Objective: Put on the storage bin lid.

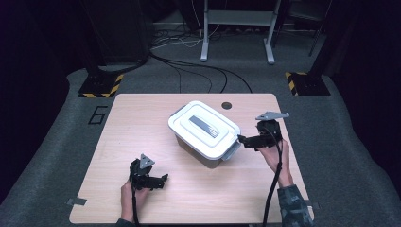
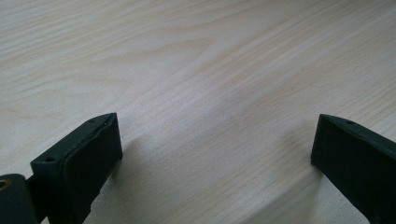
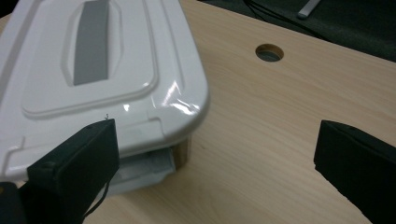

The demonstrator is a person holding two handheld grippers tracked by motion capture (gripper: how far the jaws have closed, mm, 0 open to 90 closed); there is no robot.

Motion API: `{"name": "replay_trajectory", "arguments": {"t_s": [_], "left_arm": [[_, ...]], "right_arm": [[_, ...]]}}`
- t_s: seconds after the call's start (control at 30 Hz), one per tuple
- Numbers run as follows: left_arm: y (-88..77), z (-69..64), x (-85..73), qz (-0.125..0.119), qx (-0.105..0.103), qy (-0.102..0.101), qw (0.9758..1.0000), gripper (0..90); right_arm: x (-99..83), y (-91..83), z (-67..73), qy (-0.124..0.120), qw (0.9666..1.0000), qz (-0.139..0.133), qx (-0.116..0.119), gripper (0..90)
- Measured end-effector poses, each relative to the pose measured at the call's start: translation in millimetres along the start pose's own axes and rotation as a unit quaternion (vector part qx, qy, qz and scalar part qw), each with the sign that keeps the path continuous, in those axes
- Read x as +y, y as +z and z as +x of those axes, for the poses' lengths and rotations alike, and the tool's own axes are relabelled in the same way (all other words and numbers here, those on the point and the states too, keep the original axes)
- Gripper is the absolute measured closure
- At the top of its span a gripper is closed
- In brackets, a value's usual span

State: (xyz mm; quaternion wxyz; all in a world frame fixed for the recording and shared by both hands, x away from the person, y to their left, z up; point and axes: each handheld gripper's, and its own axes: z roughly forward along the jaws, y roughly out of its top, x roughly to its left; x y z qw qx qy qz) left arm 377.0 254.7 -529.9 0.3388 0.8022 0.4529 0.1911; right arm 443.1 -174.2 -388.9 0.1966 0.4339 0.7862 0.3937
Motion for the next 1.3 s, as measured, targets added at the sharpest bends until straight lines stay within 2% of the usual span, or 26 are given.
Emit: {"name": "replay_trajectory", "arguments": {"t_s": [0.23, 0.27, 0.3, 0.6, 0.73, 0.97, 1.0, 1.1, 1.17, 1.2, 1.3], "left_arm": [[-0.3, 0.5, 0.0, 0.002, -0.001, 0.004, 1.0000, 1.6], [-0.3, 0.5, 0.0, 0.002, -0.001, 0.004, 1.0000, 1.6], [-0.3, 0.5, 0.0, 0.002, 0.000, 0.004, 1.0000, 1.6], [-0.3, 0.4, 0.0, 0.002, 0.000, 0.003, 1.0000, 1.6], [-0.3, 0.4, 0.1, 0.002, 0.000, 0.003, 1.0000, 1.6], [-0.3, 0.4, 0.0, 0.002, 0.000, 0.003, 1.0000, 1.6], [-0.3, 0.4, 0.0, 0.002, 0.000, 0.003, 1.0000, 1.6], [-0.3, 0.3, 0.0, 0.002, 0.000, 0.003, 1.0000, 1.6], [0.0, -0.1, -0.1, 0.000, 0.000, 0.000, 1.0000, 1.6], [-0.3, 0.3, 0.0, 0.002, 0.000, 0.003, 1.0000, 1.7], [0.0, -0.1, -0.1, 0.000, 0.000, 0.000, 1.0000, 1.6]], "right_arm": [[-33.7, -5.8, -21.8, 0.031, 0.9994, 0.008, -0.012, 0.0], [-33.7, -5.8, -21.8, 0.031, 0.9994, 0.008, -0.012, 0.0], [-45.8, -6.0, -28.3, 0.036, 0.9992, 0.007, -0.012, 0.0], [-93.2, 2.4, -44.1, 0.071, 0.9969, 0.029, -0.018, 0.0], [-115.1, 9.9, -47.4, 0.085, 0.9956, 0.038, -0.012, 0.0], [-147.9, 22.0, -43.8, 0.087, 0.9945, 0.052, -0.025, 0.0], [-154.5, 22.4, -40.8, 0.078, 0.9952, 0.042, -0.042, 0.0], [-156.1, 22.8, -36.8, 0.068, 0.9952, 0.044, -0.054, 0.0], [-156.0, 25.0, -32.0, 0.041, 0.9949, 0.056, -0.072, 0.0], [-156.3, 24.8, -31.0, 0.035, 0.9954, 0.056, -0.069, 0.0], [-156.7, 24.1, -30.8, 0.037, 0.9954, 0.057, -0.067, 0.0]]}}
